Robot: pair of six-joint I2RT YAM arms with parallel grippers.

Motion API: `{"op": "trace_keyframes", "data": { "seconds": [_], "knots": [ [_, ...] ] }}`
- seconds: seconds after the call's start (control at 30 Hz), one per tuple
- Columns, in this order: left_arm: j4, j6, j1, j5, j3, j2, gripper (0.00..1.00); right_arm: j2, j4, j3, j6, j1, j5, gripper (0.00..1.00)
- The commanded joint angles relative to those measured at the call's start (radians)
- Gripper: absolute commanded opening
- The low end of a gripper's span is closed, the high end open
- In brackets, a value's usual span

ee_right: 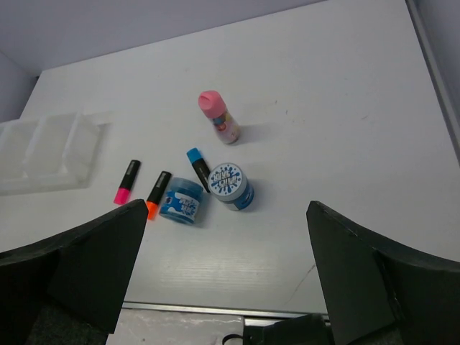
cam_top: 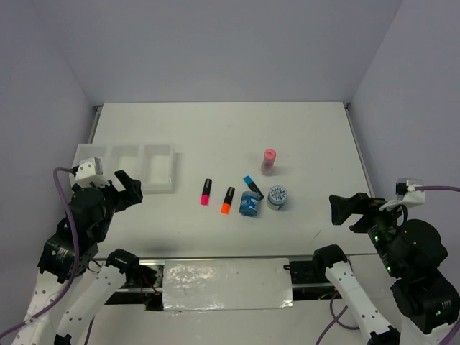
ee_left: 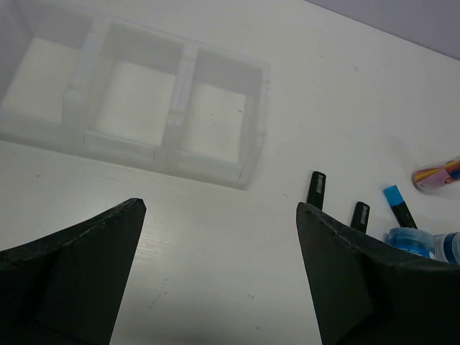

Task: Sort the stationery into containers
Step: Pick up the stationery from the center of the board.

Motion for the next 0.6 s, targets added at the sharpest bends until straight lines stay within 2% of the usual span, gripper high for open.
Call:
{"op": "trace_keyframes", "data": {
  "seconds": [0.0, 0.4, 0.57],
  "knots": [
    [0.039, 0.0, -0.004, 0.01, 0.012, 0.006, 1.0, 0.018, 0.009, 0.021, -0.012, -0.005, 0.011, 1.0],
    [0.039, -0.003, -0.004, 0.007, 0.01, 0.004, 0.99, 0.035, 0.032, -0.034, 0.018, -0.004, -0.049, 1.0],
    [0.042, 0.001, -0.004, 0.016, 0.01, 0.018, 0.99, 0.046, 0.039, -0.051, 0.043, -0.004, -0.023, 1.0]
  ]
}}
